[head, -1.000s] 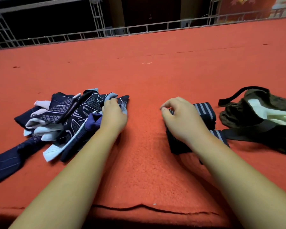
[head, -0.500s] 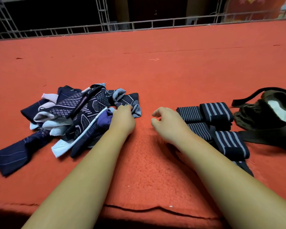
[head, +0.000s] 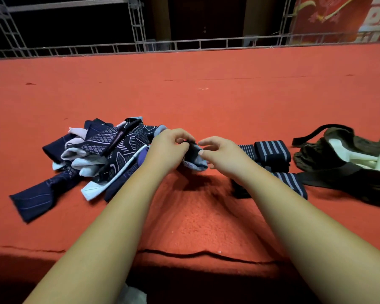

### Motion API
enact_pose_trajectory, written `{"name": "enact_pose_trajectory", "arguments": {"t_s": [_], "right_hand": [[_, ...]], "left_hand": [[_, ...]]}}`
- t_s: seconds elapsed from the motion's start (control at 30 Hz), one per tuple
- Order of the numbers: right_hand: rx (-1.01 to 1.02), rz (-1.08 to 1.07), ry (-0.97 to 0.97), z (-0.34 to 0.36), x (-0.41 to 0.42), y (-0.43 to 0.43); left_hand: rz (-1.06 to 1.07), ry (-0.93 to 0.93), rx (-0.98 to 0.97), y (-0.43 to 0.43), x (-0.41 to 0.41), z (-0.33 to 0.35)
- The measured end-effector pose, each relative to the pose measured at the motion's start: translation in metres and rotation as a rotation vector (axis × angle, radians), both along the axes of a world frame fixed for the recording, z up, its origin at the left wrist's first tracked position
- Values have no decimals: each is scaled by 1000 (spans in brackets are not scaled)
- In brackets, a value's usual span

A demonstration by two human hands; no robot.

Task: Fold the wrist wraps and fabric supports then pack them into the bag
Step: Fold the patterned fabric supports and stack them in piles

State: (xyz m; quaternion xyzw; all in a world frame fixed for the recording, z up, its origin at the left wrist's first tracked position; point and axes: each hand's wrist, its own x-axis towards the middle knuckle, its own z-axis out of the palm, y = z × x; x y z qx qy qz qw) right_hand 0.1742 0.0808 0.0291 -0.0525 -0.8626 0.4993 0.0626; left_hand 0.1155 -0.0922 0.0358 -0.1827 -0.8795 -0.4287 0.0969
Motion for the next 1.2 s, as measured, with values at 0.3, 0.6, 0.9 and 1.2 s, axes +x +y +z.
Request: {"name": "enact_pose_trajectory", "arguments": {"t_s": [0.3,0.6,0.9,1.2], "right_hand": [[-327,156,-77,32,39,-13],[94,-116,204,51,67,-13],[411,-208,102,86,82,-12],[-171,-55,-81,111,81,-8]], "left_hand": [[-19,-31,175,-22,41,40],[-152,-305,361,-40,69,64],[-30,-75,82,-23,86,90],[-199,-210,285,-23,80,94]]}}
